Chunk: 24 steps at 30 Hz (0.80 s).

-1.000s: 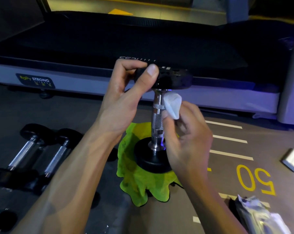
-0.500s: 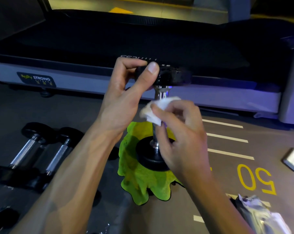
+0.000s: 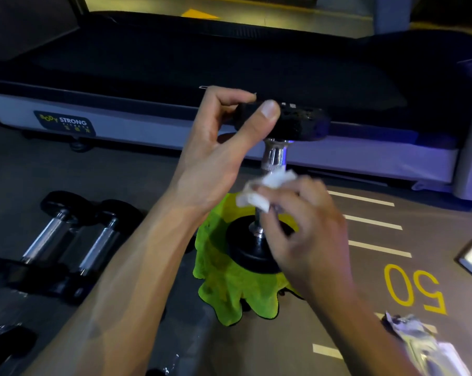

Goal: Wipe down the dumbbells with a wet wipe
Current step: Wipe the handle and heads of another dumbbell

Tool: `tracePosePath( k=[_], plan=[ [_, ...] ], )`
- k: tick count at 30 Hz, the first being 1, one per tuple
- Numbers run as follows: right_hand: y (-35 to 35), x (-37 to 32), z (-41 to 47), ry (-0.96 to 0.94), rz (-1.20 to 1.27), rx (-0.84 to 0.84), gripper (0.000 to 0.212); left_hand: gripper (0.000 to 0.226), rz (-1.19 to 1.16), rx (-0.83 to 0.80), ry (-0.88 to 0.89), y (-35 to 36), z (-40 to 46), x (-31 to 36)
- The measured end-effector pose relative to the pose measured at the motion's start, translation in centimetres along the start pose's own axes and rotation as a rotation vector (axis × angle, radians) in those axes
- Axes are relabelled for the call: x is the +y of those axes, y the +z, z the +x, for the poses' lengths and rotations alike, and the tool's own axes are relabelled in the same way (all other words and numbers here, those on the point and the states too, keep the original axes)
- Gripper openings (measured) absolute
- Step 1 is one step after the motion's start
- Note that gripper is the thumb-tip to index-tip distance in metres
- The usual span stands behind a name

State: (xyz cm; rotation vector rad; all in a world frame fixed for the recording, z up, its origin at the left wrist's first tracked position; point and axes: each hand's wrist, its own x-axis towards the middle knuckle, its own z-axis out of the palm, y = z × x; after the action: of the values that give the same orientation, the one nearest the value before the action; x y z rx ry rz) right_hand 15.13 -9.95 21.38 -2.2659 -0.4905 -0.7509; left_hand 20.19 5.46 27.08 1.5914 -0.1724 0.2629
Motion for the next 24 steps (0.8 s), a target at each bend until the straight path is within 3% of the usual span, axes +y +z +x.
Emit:
tracePosePath(
  k=[3, 5, 7, 10, 14, 19, 24],
  plan=[
    [-0.7, 0.2, -3.6, 0.225, 0.261, -0.098, 0.021, 0.030, -0.044, 0.020, -0.003, 0.1, 0.1, 0.1],
    [-1.8, 0.6, -4.5, 0.399, 0.407, 0.027, 0.013, 0.021, -0.080, 0.023, -0.011, 0.0, 0.3, 0.2],
    [-2.8, 1.2, -4.1, 0.494, 0.388, 0.172, 0.007, 0.007, -0.086, -0.002, -0.020, -0.1, 0.4, 0.5],
    [-3.2, 1.6, -3.2, 0.429, 0.281, 0.153, 0.020, 0.015, -0.018, -0.023, -0.002, -0.2, 0.4, 1.0],
    [-2.2, 0.9, -3.1, 0.311, 0.156, 0.044, 0.023, 0.023, 0.069, -0.037, 0.041, -0.4, 0.1, 1.5],
    [-2.0, 1.3, -2.5, 0.306, 0.215, -0.196, 0.009, 0.027, 0.170, -0.022, 0.110, -0.4, -0.3, 1.2],
    [-2.7, 0.5, -1.2, 0.223, 0.256, -0.399, 0.018, 0.022, 0.280, -0.004, 0.230, -0.5, -0.2, 0.4]
  ],
)
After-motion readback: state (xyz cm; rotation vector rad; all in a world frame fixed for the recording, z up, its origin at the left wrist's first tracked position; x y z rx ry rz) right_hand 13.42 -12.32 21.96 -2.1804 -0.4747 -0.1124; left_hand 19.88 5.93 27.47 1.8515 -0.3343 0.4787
